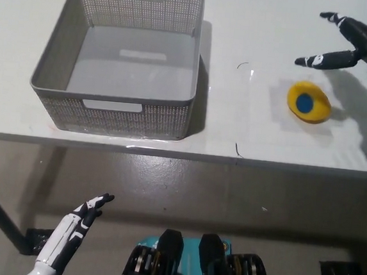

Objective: Use the right hand to pick up a yellow duck toy and place it into a container on the left hand side

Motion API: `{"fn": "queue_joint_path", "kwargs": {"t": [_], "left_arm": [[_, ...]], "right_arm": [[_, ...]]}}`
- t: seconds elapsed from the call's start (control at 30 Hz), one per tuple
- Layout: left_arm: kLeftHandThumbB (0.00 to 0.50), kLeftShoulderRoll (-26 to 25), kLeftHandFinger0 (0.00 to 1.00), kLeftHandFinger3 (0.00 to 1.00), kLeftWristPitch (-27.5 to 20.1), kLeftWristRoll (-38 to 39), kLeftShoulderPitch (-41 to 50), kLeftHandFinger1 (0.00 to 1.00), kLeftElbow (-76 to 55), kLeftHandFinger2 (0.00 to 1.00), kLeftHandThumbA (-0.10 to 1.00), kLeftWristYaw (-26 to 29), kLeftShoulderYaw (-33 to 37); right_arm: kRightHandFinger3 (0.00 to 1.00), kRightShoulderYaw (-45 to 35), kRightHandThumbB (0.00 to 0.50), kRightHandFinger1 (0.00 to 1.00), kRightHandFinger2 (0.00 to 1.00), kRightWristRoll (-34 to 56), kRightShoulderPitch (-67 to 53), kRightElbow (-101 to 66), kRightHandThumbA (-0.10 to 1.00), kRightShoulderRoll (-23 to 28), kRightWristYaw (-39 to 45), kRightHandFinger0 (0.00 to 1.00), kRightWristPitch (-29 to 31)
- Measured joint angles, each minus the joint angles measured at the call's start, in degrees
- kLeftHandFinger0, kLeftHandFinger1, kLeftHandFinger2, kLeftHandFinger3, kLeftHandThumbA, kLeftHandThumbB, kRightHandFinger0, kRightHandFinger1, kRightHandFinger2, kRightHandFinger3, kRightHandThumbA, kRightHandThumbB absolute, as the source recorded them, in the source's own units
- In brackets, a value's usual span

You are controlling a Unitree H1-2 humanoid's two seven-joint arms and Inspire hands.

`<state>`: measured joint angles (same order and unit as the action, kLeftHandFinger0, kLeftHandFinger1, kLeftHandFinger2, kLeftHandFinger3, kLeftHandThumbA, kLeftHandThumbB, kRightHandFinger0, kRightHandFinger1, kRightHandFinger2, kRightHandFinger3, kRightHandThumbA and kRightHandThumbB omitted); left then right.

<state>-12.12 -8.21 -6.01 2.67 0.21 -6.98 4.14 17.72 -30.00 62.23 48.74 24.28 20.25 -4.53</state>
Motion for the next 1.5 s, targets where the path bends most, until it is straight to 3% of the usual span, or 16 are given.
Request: {"fn": "queue_joint_path", "kwargs": {"t": [0.47,0.5,0.53,0.63,0.9,1.1,1.23,1.5], "left_arm": [[0.340,-0.2,1.00,1.00,-0.6,0.0,0.0,1.00,0.0,1.00,1.00,-0.4,0.0],[0.340,-0.2,1.00,1.00,-0.6,0.0,0.0,1.00,0.0,1.00,1.00,-0.4,0.0],[0.339,-0.2,1.00,1.00,-0.6,0.0,0.0,1.00,0.0,1.00,1.00,-0.4,0.0],[0.347,-0.2,1.00,1.00,-0.6,0.0,0.0,1.00,0.0,1.00,1.00,-0.4,0.0],[0.340,-0.3,1.00,1.00,-0.6,0.0,-0.2,1.00,0.0,1.00,1.00,-0.5,0.0],[0.321,-0.5,1.00,1.00,-0.7,0.0,-0.3,1.00,0.0,1.00,1.00,-0.6,0.0],[0.317,-0.6,1.00,1.00,-1.0,0.1,-0.3,1.00,0.0,1.00,1.00,-0.7,0.0],[0.324,-0.7,1.00,1.00,-1.8,0.1,-0.2,1.00,0.0,1.00,1.00,-1.3,0.2]], "right_arm": [[1.00,0.7,0.500,1.00,1.00,3.4,0.5,6.8,1.00,-0.1,11.8,1.00,-2.4],[1.00,0.7,0.469,1.00,1.00,3.4,0.5,6.9,0.97,-0.1,11.9,1.00,-2.4],[1.00,0.7,0.468,1.00,1.00,3.7,0.5,7.4,0.96,-0.2,12.2,1.00,-2.4],[1.00,0.7,0.500,1.00,1.00,4.1,0.4,8.0,0.97,-0.3,12.3,1.00,-2.4],[1.00,2.1,0.500,1.00,1.00,4.1,0.4,10.9,0.92,-1.3,12.1,1.00,-1.9],[1.00,2.7,0.459,1.00,1.00,4.1,0.9,13.8,0.90,-1.9,11.0,1.00,-1.3],[1.00,2.8,0.499,1.00,1.00,4.2,1.8,17.1,0.95,-2.4,10.1,1.00,-0.2],[1.00,3.0,0.500,1.00,1.00,4.4,3.6,25.6,0.95,-4.0,7.8,1.00,2.7]]}}
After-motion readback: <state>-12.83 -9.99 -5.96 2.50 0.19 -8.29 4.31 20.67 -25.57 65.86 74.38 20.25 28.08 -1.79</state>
